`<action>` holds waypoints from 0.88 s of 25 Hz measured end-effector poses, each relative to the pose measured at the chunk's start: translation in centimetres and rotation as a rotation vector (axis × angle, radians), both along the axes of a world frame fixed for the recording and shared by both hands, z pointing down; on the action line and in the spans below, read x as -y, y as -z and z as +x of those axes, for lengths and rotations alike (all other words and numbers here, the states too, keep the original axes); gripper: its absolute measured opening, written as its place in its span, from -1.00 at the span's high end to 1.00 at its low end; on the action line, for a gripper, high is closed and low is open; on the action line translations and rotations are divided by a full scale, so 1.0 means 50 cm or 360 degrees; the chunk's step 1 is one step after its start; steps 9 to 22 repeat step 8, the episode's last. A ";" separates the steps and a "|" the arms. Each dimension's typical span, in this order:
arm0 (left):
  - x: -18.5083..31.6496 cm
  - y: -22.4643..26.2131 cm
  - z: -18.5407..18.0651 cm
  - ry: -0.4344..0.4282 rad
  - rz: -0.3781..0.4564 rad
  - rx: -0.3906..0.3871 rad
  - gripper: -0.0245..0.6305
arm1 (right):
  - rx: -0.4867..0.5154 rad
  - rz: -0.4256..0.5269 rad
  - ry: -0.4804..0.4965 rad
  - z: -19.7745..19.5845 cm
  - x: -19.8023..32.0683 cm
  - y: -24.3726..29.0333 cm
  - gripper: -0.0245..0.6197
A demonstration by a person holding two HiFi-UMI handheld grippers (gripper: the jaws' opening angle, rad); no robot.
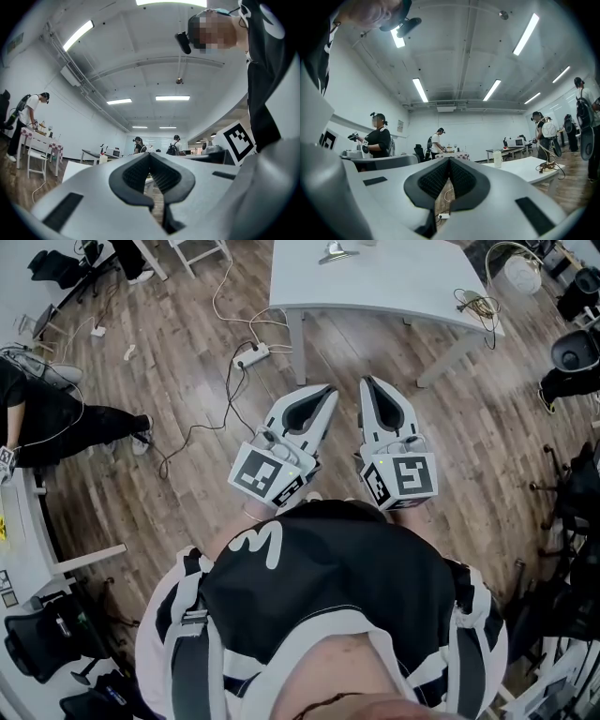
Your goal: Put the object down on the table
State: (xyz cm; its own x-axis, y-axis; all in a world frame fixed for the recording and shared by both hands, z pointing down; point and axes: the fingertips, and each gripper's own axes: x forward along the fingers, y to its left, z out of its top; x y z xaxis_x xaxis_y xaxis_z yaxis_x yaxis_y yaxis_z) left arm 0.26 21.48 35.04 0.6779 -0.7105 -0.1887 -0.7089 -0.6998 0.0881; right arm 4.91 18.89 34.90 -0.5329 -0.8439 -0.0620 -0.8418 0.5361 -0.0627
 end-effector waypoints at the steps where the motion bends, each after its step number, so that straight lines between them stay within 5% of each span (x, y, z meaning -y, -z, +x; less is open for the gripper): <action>1: -0.002 0.000 -0.003 0.0001 0.0001 -0.0002 0.91 | -0.0001 0.0003 0.0003 -0.003 -0.002 0.000 0.87; 22: -0.015 -0.006 -0.016 0.0000 -0.0001 -0.0012 0.91 | -0.0020 0.0006 0.0019 -0.024 -0.019 -0.008 0.87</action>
